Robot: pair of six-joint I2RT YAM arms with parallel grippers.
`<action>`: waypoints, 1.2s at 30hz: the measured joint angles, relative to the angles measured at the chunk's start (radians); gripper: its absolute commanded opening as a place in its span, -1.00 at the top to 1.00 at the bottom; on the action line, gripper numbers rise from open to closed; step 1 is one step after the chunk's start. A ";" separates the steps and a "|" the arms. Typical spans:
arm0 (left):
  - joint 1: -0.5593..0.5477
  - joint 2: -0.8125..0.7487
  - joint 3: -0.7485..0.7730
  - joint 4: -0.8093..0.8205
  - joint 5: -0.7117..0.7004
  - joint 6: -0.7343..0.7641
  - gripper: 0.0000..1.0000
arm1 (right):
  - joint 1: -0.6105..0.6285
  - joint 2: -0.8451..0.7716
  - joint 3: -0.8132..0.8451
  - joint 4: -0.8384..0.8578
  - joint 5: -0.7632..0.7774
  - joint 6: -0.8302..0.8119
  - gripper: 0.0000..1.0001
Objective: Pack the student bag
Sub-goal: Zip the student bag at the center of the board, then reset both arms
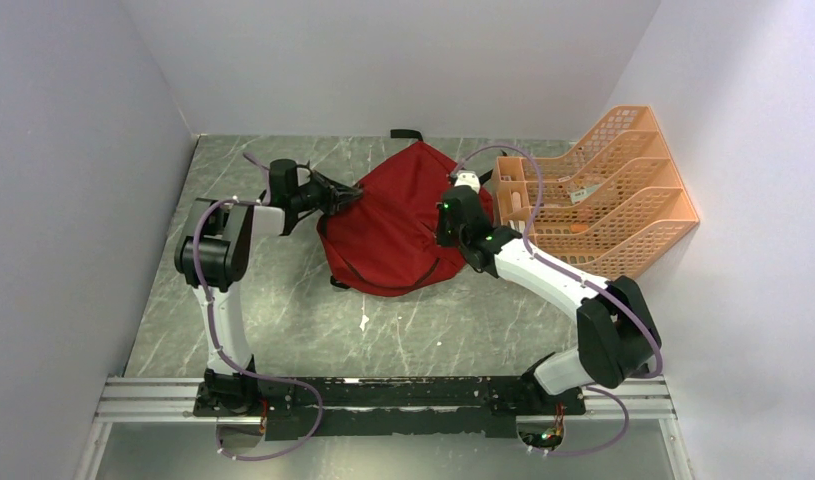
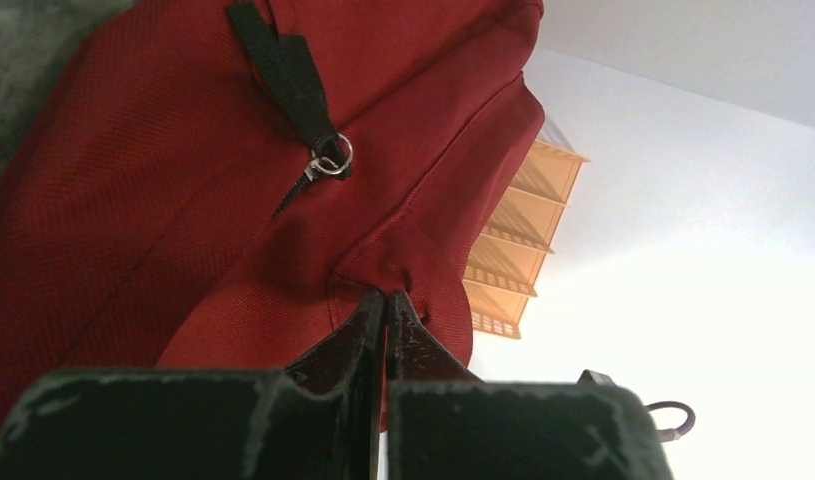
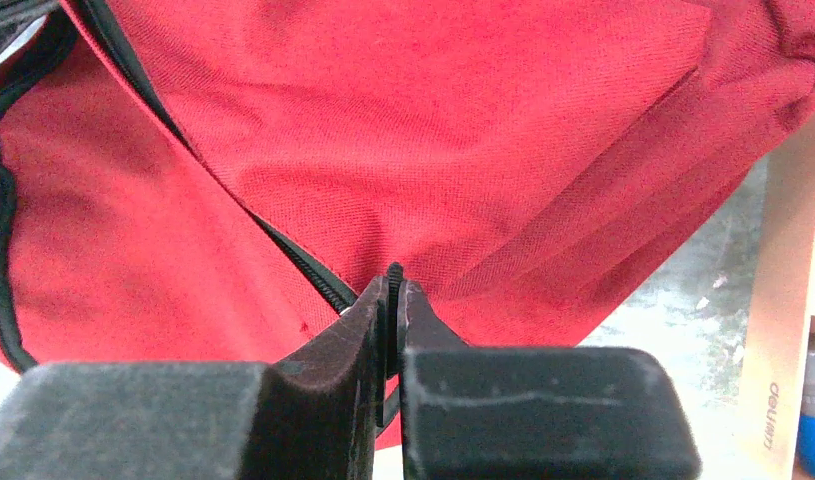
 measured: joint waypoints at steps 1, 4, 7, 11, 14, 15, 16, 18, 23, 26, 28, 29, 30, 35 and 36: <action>0.002 0.000 0.001 0.004 0.006 0.010 0.75 | 0.000 0.000 0.000 0.001 -0.005 -0.003 0.66; 0.010 0.000 0.032 -0.018 0.016 0.062 0.38 | -0.002 -0.009 0.000 0.004 -0.032 -0.022 0.34; 0.040 -0.011 0.099 -0.057 0.011 0.140 0.10 | -0.006 -0.051 0.000 0.016 -0.055 -0.040 0.18; 0.070 -0.101 0.174 -0.184 -0.004 0.298 -0.09 | -0.007 -0.129 0.000 0.066 -0.048 -0.049 0.00; 0.074 -0.196 0.240 -0.318 -0.023 0.462 -0.33 | -0.008 -0.186 0.001 0.098 -0.019 -0.064 -0.16; 0.074 -0.228 0.255 -0.353 -0.031 0.515 -0.42 | -0.008 -0.204 0.003 0.105 -0.008 -0.075 -0.20; 0.074 -0.269 0.271 -0.403 -0.043 0.582 -0.47 | -0.008 -0.220 0.005 0.108 0.002 -0.085 -0.26; 0.072 -0.351 0.289 -0.494 -0.084 0.718 -0.50 | -0.008 -0.244 0.015 0.110 0.018 -0.105 -0.38; 0.056 -0.587 0.290 -0.703 -0.299 0.994 -0.57 | -0.008 -0.306 0.057 0.102 0.062 -0.155 -0.98; 0.055 -0.719 0.266 -0.785 -0.449 1.087 -0.59 | -0.008 -0.354 0.062 0.105 0.085 -0.180 -1.00; 0.055 -0.794 0.239 -0.835 -0.543 1.132 -0.60 | -0.008 -0.381 0.056 0.114 0.103 -0.189 -1.00; 0.055 -0.829 0.217 -0.853 -0.582 1.147 -0.63 | -0.008 -0.394 0.047 0.121 0.113 -0.191 -1.00; 0.055 -0.867 0.187 -0.868 -0.615 1.161 -0.67 | -0.008 -0.406 0.033 0.128 0.124 -0.191 -1.00; 0.055 -1.030 0.022 -0.951 -0.740 1.179 -0.70 | -0.009 -0.457 -0.072 0.155 0.177 -0.183 -1.00; 0.055 -1.054 -0.008 -0.959 -0.763 1.178 -0.70 | -0.010 -0.464 -0.089 0.156 0.187 -0.180 -1.00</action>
